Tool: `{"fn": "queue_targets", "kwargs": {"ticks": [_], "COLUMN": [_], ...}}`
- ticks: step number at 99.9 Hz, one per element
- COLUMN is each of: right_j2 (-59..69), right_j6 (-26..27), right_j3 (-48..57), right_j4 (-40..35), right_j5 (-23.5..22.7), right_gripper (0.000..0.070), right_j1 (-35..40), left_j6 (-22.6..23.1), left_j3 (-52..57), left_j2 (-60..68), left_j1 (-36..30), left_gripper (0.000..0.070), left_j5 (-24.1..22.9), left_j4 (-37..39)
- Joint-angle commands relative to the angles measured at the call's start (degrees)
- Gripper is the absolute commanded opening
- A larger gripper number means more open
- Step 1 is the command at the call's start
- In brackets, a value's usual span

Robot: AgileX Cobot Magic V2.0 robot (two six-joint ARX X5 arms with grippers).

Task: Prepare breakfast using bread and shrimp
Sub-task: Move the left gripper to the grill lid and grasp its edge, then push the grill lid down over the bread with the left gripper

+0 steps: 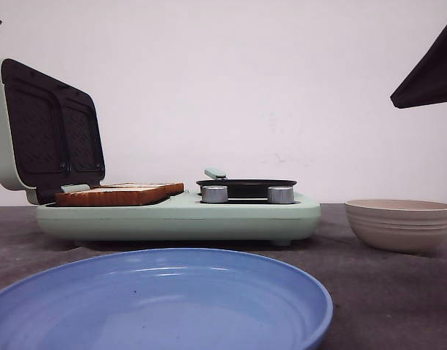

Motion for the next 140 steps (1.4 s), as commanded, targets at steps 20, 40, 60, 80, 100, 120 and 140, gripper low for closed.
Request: {"fn": "queue_targets", "kwargs": {"ticks": [20,40,60,80,100,120,140], "right_j2": [0.24,0.22,0.22,0.22,0.22,0.22,0.22], "right_j6": [-0.44,-0.44,-0.42,-0.42,-0.42,-0.39,-0.42], "right_j3": [0.15,0.15,0.15,0.15,0.15,0.15,0.15], "right_j4": [0.57,0.57,0.57,0.57,0.57,0.57,0.59], "right_j5": [-0.07,-0.07,-0.07,-0.07,-0.07,-0.07,-0.04], "right_gripper": [0.0000,0.0000,0.0000,0.0000,0.0000,0.0000,0.0000], "right_j1": [0.39,0.39,0.39,0.39,0.39,0.39,0.39], "left_j6": [0.61,0.61,0.57,0.79,1.29,2.03,2.99], "left_j3": [1.49,1.49,1.49,1.49,1.51,1.51,1.51], "left_j2": [1.11,1.11,1.11,1.11,1.11,1.11,1.11], "left_j1": [-1.27,-3.61,-6.47,-9.90,-13.11,-15.96,-18.91], "left_gripper": [0.0010,0.0010,0.0010,0.0010,0.0010,0.0010,0.0010], "left_j5": [0.92,0.37,0.22,-2.95,-5.55,-7.78,-10.82], "left_j4": [0.57,0.68,1.75,1.90,1.90,1.88,1.86]}}
